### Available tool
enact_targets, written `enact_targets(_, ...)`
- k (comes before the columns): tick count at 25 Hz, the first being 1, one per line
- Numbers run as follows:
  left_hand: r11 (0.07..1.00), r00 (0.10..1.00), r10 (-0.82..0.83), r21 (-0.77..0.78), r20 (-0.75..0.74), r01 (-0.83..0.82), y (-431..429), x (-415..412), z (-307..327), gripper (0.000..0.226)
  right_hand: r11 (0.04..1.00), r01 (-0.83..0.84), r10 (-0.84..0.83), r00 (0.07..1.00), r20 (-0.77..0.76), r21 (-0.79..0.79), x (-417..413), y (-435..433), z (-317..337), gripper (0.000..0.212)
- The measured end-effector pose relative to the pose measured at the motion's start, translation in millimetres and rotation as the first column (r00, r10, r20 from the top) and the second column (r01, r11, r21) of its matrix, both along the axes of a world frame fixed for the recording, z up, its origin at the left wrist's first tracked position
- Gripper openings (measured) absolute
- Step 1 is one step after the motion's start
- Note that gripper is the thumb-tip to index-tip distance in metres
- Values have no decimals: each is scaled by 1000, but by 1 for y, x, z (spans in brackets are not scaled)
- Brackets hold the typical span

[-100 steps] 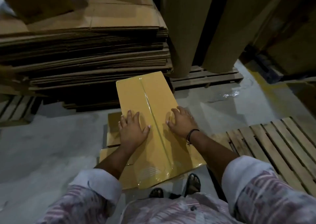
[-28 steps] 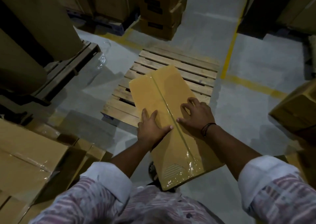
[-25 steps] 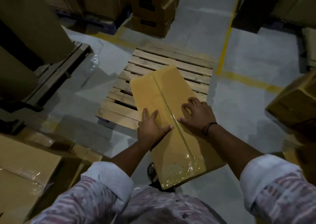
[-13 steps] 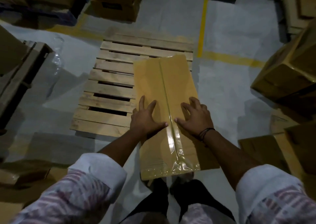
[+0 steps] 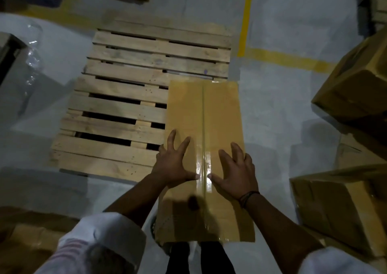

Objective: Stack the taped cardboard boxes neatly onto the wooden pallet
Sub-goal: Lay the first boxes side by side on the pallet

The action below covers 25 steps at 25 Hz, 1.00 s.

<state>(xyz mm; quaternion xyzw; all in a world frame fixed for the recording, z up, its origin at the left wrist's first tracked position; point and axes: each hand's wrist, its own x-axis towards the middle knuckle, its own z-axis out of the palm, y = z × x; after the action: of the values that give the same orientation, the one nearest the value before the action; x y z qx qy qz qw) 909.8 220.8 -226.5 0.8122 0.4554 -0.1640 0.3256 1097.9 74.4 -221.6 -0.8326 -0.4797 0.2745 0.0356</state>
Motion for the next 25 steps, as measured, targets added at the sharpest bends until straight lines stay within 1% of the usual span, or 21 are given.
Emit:
enact_targets(5, 1000, 1000, -10, 4, -4, 10, 25, 30, -64, 139, 999, 17, -18, 1000, 3, 50, 27, 20, -69, 85)
enact_targets(9, 1000, 999, -4, -12, 46, 5, 46, 41, -109, 139, 994, 35, -38, 999, 26, 101, 34, 34, -124, 84)
enact_targets(13, 999, 997, -43, -14, 58, 44, 63, 47, -148, 139, 993, 44, -47, 999, 23, 106, 40, 45, -171, 82)
enact_targets(15, 999, 996, -44, -22, 75, 46, 69, 45, -164, 138, 993, 23, -27, 999, 31, 114, 41, 46, -188, 81)
enact_targets(16, 999, 996, -23, -38, 89, 27, 72, 43, -171, 136, 994, -2, -1, 999, 33, 108, 41, 47, -195, 81)
enact_targets(18, 992, 993, 54, -116, 103, -42, 76, 40, -183, 134, 998, -40, 40, 999, -11, 44, 41, 48, -210, 82)
enact_targets(20, 983, 994, 67, -177, 85, -51, 75, 38, -193, 132, 998, -62, 60, 996, -60, -29, 42, 47, -220, 87)
enact_targets(23, 989, 1000, -4, -148, 31, 9, 69, 32, -200, 130, 994, -83, 78, 995, -66, -67, 42, 46, -226, 92)
enact_targets(25, 994, 1000, -16, -108, 9, 17, 62, 27, -203, 128, 991, -103, 98, 993, -60, -82, 43, 43, -225, 97)
